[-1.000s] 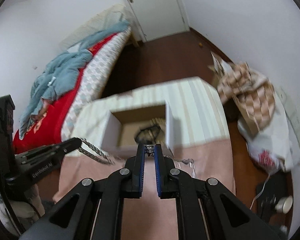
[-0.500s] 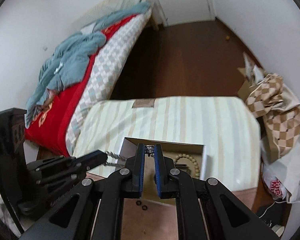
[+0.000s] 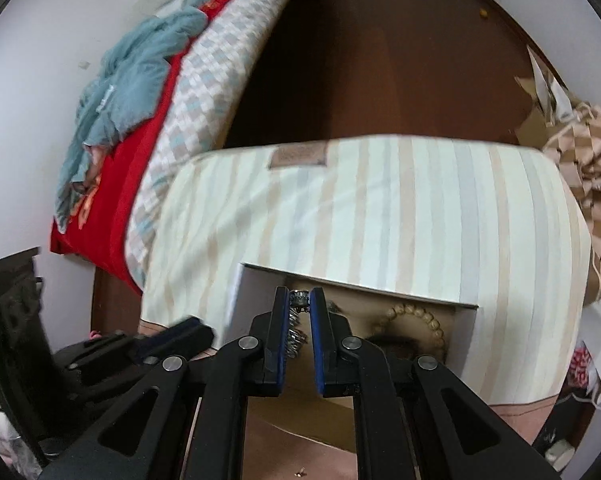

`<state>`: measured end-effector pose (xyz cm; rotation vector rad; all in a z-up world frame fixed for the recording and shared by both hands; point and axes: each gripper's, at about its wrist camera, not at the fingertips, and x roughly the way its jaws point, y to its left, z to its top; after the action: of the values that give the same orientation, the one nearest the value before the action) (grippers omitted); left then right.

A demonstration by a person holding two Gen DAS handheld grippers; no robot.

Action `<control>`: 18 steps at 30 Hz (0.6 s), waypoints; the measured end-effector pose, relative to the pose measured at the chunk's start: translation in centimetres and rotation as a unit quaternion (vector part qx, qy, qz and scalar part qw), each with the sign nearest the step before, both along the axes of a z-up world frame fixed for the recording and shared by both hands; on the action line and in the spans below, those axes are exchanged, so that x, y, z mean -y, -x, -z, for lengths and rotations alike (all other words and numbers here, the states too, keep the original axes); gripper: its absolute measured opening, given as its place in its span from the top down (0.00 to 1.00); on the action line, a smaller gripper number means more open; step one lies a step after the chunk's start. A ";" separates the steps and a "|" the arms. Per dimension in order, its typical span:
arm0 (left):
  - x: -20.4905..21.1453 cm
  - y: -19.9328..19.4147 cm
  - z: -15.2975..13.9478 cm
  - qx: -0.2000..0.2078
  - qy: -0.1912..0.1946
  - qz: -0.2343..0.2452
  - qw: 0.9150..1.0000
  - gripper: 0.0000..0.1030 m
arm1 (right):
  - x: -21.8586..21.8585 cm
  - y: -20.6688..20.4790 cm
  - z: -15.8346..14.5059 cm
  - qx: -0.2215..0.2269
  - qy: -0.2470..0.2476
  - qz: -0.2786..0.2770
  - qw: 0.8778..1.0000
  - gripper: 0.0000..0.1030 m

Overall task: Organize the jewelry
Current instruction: 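Carry both chains into the white box and open both tools, then lift both open tools out of the box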

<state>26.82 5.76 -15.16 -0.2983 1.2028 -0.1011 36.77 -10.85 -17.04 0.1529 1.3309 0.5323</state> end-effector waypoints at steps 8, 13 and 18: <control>-0.2 1.8 -0.8 0.038 -0.067 -0.017 0.997 0.14 | 2.8 1.3 -0.6 0.013 0.009 0.039 0.999 0.39; 0.2 3.4 -0.2 0.048 -0.105 -0.021 0.993 0.04 | 5.4 5.0 -1.6 0.082 0.113 0.076 0.987 0.16; 1.5 5.2 0.7 0.050 -0.132 -0.014 0.990 0.04 | 6.0 9.2 -0.3 0.113 0.201 0.089 0.969 0.05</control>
<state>21.66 4.22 -15.85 -0.0759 1.0975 0.0671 27.55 -16.82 -16.72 -0.1203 1.1621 0.1157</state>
